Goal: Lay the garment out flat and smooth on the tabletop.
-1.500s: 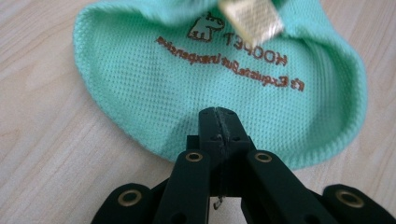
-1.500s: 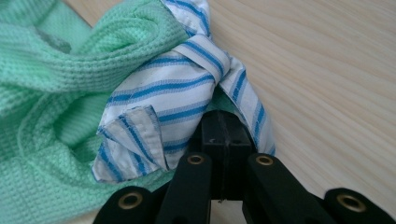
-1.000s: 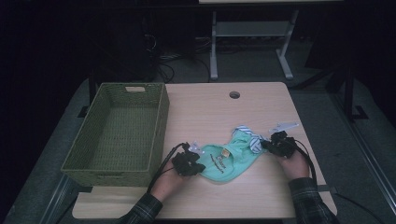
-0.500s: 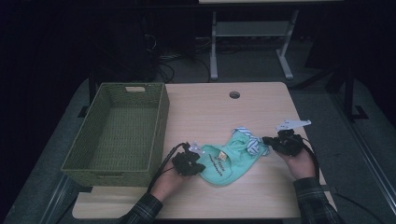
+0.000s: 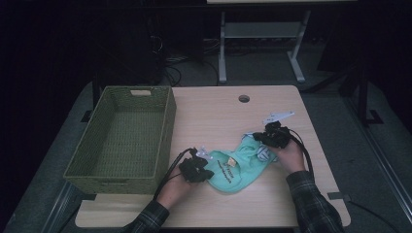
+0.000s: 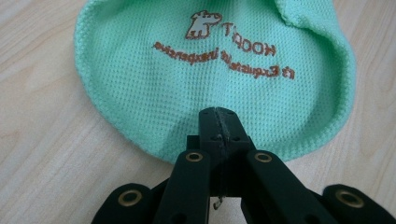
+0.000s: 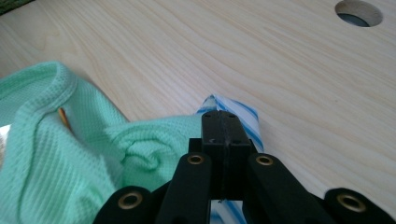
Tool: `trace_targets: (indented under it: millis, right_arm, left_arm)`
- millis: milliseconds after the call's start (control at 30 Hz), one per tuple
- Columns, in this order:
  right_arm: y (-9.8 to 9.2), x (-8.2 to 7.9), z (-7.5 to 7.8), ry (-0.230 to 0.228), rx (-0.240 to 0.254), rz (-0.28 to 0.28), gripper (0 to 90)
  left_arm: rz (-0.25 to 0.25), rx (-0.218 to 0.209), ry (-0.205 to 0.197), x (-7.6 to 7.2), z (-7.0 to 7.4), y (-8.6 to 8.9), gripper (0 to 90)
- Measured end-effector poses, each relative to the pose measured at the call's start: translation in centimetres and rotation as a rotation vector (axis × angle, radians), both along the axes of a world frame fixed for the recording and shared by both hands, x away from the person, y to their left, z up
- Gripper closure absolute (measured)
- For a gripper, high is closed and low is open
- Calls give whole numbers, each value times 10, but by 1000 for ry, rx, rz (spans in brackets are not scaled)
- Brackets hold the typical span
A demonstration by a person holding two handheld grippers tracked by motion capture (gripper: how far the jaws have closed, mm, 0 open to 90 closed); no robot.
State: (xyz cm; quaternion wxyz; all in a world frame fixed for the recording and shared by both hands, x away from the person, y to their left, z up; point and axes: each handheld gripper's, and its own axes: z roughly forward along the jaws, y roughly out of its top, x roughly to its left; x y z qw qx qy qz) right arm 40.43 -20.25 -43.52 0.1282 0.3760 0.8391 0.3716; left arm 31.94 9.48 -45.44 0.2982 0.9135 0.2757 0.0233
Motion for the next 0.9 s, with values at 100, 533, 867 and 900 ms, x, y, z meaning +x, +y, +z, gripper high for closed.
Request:
trace_targets:
  millis: [100,533,867,900]
  right_arm:
    - [8,6,-7,12,-3,10,900]
    - [15,16,-31,42,-85,-9,900]
    - [2,24,-30,40,-108,-84,900]
    - [0,26,-30,38,-115,-89,900]
  left_arm:
    - [6,-9,2,0,0,0,894]
    - [6,4,-2,0,0,-1,894]
    - [6,8,-7,-1,0,-1,894]
    - [5,7,-9,-1,0,-2,894]
